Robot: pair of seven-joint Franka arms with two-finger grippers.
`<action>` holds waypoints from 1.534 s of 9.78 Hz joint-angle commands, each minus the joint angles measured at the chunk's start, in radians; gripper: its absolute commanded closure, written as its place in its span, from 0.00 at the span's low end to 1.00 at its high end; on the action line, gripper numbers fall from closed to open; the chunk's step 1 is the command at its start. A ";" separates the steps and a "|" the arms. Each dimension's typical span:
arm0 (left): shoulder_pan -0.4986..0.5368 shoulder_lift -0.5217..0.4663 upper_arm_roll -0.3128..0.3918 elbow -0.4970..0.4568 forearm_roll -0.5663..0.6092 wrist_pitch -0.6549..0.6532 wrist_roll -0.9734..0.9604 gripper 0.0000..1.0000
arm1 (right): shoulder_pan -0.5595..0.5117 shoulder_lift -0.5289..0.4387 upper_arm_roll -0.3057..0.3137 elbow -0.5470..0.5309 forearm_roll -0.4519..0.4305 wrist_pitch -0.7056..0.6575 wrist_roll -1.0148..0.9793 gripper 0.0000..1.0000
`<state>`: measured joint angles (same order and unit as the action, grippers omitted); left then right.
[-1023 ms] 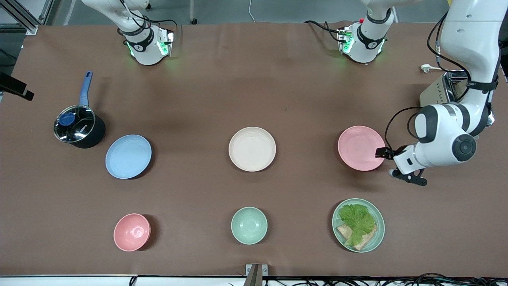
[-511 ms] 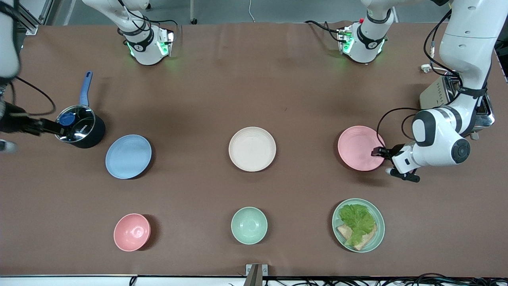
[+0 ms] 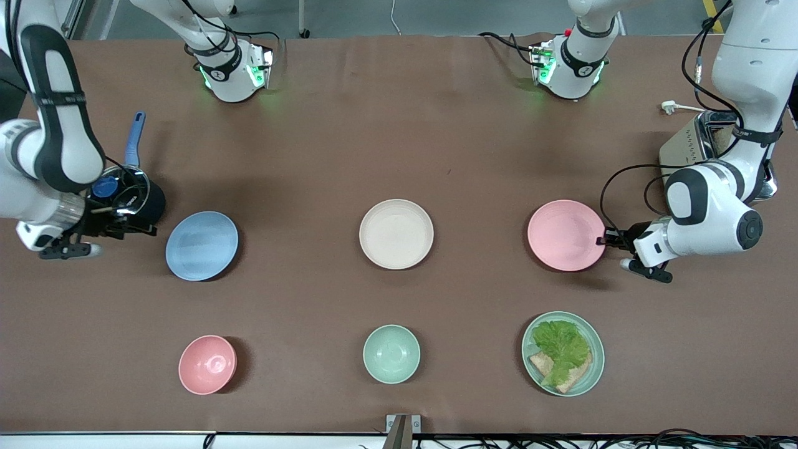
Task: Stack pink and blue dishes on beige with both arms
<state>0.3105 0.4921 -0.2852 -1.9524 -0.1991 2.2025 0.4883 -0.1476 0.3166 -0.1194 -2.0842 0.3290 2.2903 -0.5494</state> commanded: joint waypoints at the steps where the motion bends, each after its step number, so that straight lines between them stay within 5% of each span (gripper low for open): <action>1: -0.011 -0.075 -0.095 -0.020 -0.011 -0.004 -0.087 1.00 | -0.029 0.077 0.004 -0.014 0.143 0.066 -0.163 0.00; 3: -0.036 -0.049 -0.233 0.025 -0.011 0.009 -0.210 0.97 | -0.029 0.107 0.004 -0.016 0.199 0.072 -0.208 0.09; 6: -0.313 0.057 -0.246 0.085 0.003 0.102 -0.570 0.96 | -0.027 0.133 0.006 -0.034 0.228 0.096 -0.224 0.31; 9: -0.453 0.213 -0.236 0.153 0.003 0.295 -0.698 0.96 | -0.024 0.156 0.007 -0.034 0.257 0.106 -0.225 0.53; 11: -0.478 0.233 -0.218 0.173 0.006 0.299 -0.720 0.96 | -0.018 0.154 0.009 -0.020 0.257 0.086 -0.208 0.99; 13: -0.525 0.247 -0.174 0.207 0.010 0.301 -0.752 0.95 | -0.018 0.147 0.007 0.010 0.257 0.045 -0.183 1.00; 15: -0.528 0.266 -0.164 0.230 0.012 0.302 -0.758 0.92 | -0.009 0.078 -0.021 0.112 0.175 -0.200 -0.039 0.99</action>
<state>-0.1997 0.7136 -0.4680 -1.7510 -0.1996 2.5033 -0.2550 -0.1637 0.4540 -0.1212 -2.0171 0.5498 2.2105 -0.6747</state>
